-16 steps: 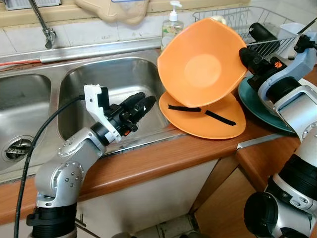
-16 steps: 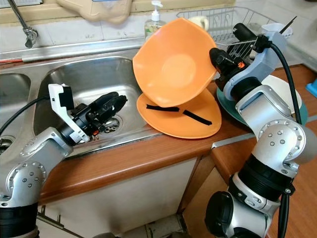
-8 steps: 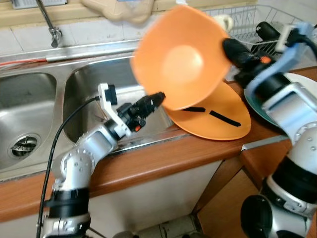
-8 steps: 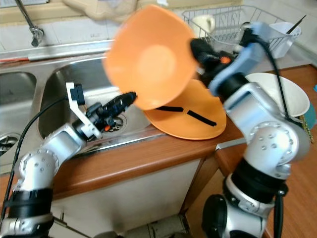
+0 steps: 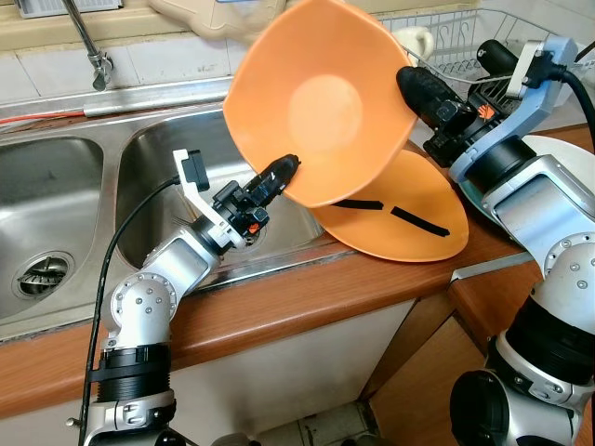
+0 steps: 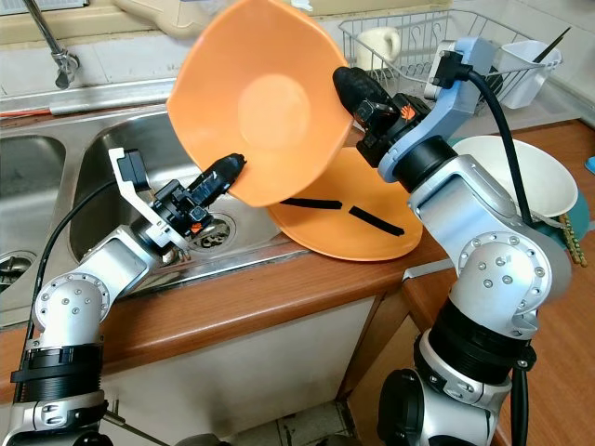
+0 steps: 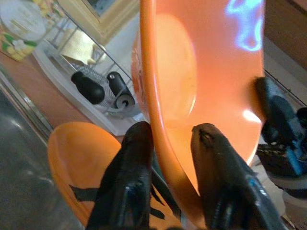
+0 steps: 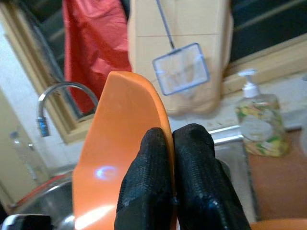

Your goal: Kitchen organization

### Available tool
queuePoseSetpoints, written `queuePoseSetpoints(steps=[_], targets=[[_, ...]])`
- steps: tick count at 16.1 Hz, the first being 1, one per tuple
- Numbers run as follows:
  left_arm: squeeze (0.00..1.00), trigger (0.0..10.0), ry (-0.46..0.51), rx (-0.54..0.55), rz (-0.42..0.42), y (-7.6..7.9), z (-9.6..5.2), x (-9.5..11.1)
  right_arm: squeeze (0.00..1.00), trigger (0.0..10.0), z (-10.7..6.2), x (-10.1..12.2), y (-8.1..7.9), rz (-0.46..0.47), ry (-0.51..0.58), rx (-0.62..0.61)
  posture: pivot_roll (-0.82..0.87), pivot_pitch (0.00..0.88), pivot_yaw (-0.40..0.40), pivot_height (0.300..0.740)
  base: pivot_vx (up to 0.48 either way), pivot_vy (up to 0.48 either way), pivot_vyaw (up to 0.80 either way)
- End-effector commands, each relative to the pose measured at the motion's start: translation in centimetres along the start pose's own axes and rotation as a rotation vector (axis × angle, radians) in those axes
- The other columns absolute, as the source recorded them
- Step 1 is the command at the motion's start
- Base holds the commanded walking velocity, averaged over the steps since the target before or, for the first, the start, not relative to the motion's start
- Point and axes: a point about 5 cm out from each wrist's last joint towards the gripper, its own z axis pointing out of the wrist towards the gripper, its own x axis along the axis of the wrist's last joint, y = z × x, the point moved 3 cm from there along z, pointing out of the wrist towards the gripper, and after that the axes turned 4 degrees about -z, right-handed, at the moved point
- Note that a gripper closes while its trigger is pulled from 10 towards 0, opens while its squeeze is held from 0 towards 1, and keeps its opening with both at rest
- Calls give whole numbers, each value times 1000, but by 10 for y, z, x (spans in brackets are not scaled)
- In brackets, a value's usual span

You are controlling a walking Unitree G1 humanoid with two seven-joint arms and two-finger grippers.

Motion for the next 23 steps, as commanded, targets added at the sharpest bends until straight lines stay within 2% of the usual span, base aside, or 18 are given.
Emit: queuePoseSetpoints(steps=[1, 7, 8, 9, 10, 13, 17, 18, 19, 23], targets=[[0, 0, 23, -43, 17, 7, 3, 6, 0, 0, -1, 2, 3, 2, 16, -16, -49, 0, 47, 740, 0, 0, 0], [0, 0, 63, 4, 44, 3, 3, 8, 0, 0, -1, -6, -1, -16, -15, 13, -51, 0, 40, 740, 0, 0, 0], [0, 0, 68, 12, 54, 2, 3, 9, 0, 314, -1, -8, -1, -21, -21, 12, -51, 0, 40, 740, 0, 0, 0], [0, 0, 75, 37, 89, 1, 2, 12, 0, 5412, -2, -12, 0, -42, -39, 3, -49, 0, 44, 740, 0, 0, 0], [0, 0, 75, 46, 108, 0, 1, 12, 0, 10000, -3, -14, 0, -54, -48, -5, -49, 0, 44, 740, 0, 0, 0], [0, 0, 100, 97, 176, -1, 0, 17, 0, 10000, -7, -25, 7, -125, -92, -59, -48, 0, 51, 740, 0, 0, 0], [0, 0, 126, 109, 202, 2, -2, 21, 0, 10000, -11, -33, 11, -163, -133, -80, -48, 0, 47, 740, 0, 0, 0], [0, 0, 127, 115, 213, 2, -2, 20, 541, 10000, -11, -34, 12, -162, -136, -75, -47, 0, 44, 740, 0, 0, 0], [0, 0, 120, 128, 237, 1, -3, 20, 1000, 10000, -11, -34, 12, -156, -137, -72, -46, 0, 42, 740, 0, 0, 0], [0, 0, 127, 137, 247, 1, -3, 21, 1000, 10000, -11, -34, 13, -177, -139, -70, -49, 0, 38, 740, 0, 0, 0]])
